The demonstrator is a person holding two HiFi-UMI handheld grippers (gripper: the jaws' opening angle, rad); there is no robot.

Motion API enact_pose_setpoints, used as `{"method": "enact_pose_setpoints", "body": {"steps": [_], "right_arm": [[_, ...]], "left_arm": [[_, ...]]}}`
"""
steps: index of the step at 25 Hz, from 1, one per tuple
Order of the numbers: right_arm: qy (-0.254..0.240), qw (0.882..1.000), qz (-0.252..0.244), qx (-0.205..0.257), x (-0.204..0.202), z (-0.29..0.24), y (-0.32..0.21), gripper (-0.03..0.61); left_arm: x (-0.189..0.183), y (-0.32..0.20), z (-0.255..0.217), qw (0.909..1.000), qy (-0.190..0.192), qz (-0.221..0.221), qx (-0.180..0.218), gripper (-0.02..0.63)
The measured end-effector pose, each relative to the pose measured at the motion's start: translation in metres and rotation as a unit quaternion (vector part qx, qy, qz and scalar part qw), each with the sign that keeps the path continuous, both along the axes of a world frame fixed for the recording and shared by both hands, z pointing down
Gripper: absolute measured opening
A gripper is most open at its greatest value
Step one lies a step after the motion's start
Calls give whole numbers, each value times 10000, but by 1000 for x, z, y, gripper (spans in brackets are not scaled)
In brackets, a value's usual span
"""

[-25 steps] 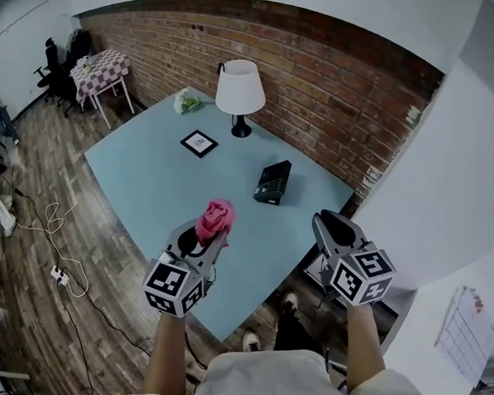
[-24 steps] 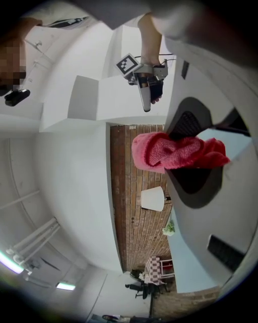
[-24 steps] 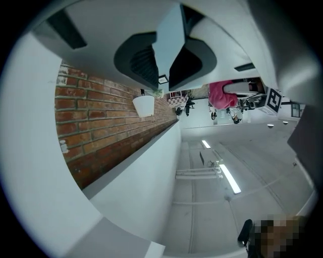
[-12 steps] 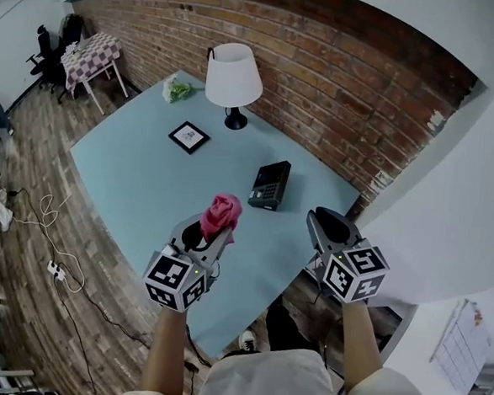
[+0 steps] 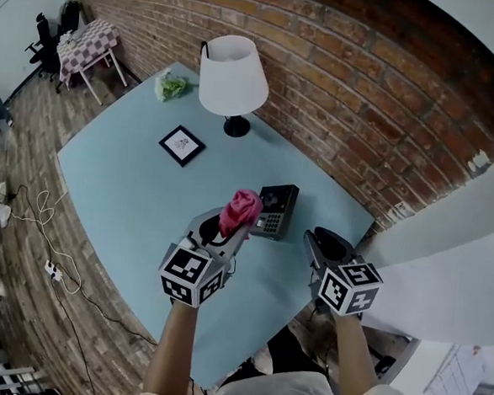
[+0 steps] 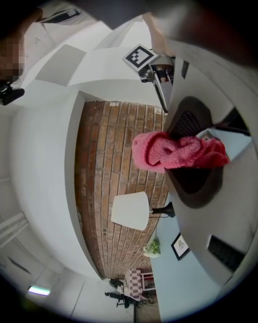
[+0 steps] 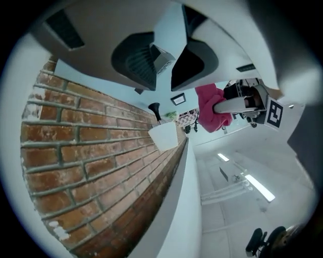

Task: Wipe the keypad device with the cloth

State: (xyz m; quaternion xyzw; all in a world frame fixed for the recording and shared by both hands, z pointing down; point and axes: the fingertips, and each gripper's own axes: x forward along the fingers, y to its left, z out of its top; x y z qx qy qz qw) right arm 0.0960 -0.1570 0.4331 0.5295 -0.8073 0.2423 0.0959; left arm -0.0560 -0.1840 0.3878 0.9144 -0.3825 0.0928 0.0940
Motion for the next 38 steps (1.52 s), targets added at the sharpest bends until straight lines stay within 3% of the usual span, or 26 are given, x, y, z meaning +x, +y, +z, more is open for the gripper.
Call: {"method": "enact_pose_setpoints", "body": {"steps": [8,18,27,30,33,38], "right_arm": [[-156,9983,-190,-527,-18,50,-46,161],[354,9934,-470,-985,-34,105,-68,181],[4,9913,-697,-1119,-39,112,-73,186],[-33,9915,-732,-1078,-39,112,-73,188],[1,9918,-777,-1013,-39,112,-74,189],[1,9923,-772,-970,-39,112,-73,189]], "left_arm": [[35,-68,44,9995,207,205,-128,166],[90,-110,99,9980,162,584,-185,167],[115,-131,112,9947,371,909,-321,167],[125,-124,111,9894,490,1324,-328,167],[137,-114,121,9840,296,1711,-398,169],[132,-118,133,9850,360,1534,-710,167]]}}
